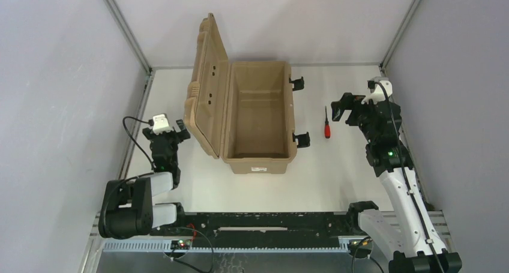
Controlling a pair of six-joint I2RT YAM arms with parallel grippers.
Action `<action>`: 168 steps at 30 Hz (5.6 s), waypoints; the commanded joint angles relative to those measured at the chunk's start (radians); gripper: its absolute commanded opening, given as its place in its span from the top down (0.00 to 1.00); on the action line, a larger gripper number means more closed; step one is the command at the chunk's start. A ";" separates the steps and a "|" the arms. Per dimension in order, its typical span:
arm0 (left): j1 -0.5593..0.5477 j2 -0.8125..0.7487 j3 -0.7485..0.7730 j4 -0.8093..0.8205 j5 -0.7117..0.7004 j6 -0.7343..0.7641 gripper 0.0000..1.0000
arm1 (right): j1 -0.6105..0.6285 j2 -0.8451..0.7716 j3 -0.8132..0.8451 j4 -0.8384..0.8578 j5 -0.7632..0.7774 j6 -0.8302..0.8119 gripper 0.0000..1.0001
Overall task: Put the screwdriver in the bin
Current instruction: Pick up the screwdriver from the center of the board, then place the screwdriver in the bin.
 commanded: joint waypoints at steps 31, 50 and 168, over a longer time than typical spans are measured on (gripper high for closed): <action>0.001 -0.003 0.005 0.029 -0.001 0.014 0.00 | 0.000 0.298 0.467 -0.439 0.073 0.045 0.04; 0.002 -0.003 0.004 0.029 -0.001 0.014 0.00 | 0.014 0.778 0.569 -0.576 0.107 0.073 0.04; 0.003 -0.004 0.006 0.029 -0.001 0.015 0.00 | 0.458 0.894 1.074 -0.757 0.080 0.498 0.83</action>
